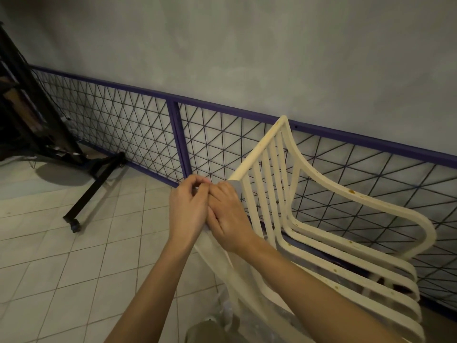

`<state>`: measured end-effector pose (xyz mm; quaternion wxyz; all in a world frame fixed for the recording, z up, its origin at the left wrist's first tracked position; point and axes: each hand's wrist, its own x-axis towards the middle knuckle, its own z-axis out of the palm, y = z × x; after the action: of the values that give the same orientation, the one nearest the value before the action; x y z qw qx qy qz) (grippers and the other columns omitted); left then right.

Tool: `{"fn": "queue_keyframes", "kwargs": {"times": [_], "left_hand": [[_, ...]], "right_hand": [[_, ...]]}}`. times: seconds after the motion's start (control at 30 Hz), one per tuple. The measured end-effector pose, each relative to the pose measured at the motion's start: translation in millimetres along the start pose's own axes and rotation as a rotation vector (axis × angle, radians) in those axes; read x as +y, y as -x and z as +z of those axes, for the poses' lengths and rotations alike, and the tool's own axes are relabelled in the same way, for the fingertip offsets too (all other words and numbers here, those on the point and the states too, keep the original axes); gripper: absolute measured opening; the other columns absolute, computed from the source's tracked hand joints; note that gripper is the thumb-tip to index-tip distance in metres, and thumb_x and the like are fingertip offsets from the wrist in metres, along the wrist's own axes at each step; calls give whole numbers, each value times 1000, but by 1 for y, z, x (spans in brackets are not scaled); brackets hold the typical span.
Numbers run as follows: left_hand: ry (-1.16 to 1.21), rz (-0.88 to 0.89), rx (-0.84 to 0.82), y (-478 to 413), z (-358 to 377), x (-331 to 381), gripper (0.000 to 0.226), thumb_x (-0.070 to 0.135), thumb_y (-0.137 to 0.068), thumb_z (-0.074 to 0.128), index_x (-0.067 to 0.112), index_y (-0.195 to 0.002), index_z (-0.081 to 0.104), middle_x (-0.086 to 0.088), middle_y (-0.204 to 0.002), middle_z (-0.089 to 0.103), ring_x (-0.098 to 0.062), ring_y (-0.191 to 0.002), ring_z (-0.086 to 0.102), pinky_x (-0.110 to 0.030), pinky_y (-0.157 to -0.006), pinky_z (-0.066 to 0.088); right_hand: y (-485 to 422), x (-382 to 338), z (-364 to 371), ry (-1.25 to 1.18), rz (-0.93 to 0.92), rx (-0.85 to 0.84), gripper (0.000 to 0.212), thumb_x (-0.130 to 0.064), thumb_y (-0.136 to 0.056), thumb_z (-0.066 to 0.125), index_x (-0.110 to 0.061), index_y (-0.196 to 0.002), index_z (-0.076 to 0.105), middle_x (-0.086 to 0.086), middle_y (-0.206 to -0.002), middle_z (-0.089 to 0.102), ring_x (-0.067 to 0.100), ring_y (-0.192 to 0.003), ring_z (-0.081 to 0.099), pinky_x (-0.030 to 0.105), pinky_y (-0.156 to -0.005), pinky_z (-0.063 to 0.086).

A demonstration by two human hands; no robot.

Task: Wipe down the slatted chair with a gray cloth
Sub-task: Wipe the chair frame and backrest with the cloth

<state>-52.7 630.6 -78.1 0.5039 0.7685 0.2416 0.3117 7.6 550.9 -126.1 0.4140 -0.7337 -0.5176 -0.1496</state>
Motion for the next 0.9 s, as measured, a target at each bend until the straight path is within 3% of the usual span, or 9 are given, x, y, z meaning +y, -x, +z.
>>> {"fn": "queue_keyframes", "kwargs": {"times": [0.27,0.37,0.47,0.63,0.77,0.9], "left_hand": [[-81,-55,-144,-11,5,-5,15,27,-96,52,20,-105,62,8,-94,65,3,-83,59,-2,-63,41],[-165,-67,-201,-15,7,-8,20,33,-97,48,22,-105,63,7,-97,66,3,-85,57,-11,-66,39],[-254,-64,-239,-16,7,-8,25,35,-98,44,24,-94,66,5,-92,65,0,-82,55,-17,-66,38],[-317,-69,-294,-14,9,-11,18,31,-95,49,28,-95,66,7,-90,68,-5,-81,58,-35,-74,51],[-379,-45,-318,-15,8,-8,17,32,-95,47,30,-93,65,5,-85,71,-11,-78,62,-45,-71,56],[-402,-30,-332,-14,8,-2,22,30,-97,44,23,-93,65,3,-86,68,-14,-80,60,-45,-72,54]], "right_hand": [[-17,42,-4,12,27,80,41,-27,-96,26,-8,-90,62,2,-85,52,17,-85,44,32,-86,35],[-24,63,-9,53,46,112,39,-26,-97,25,-11,-82,58,1,-83,51,16,-84,43,34,-84,36],[-33,83,-16,97,89,118,40,-27,-97,23,-11,-82,56,1,-84,51,17,-84,44,34,-84,36],[-46,105,-33,198,121,56,38,-27,-98,24,-12,-79,52,1,-82,50,15,-81,41,33,-79,35],[-47,96,-35,235,173,28,33,-24,-101,27,-14,-80,51,-2,-85,49,13,-84,41,35,-84,38],[-35,73,-28,213,239,97,33,-26,-102,24,-13,-89,51,-2,-95,47,13,-93,42,35,-94,36]]}}
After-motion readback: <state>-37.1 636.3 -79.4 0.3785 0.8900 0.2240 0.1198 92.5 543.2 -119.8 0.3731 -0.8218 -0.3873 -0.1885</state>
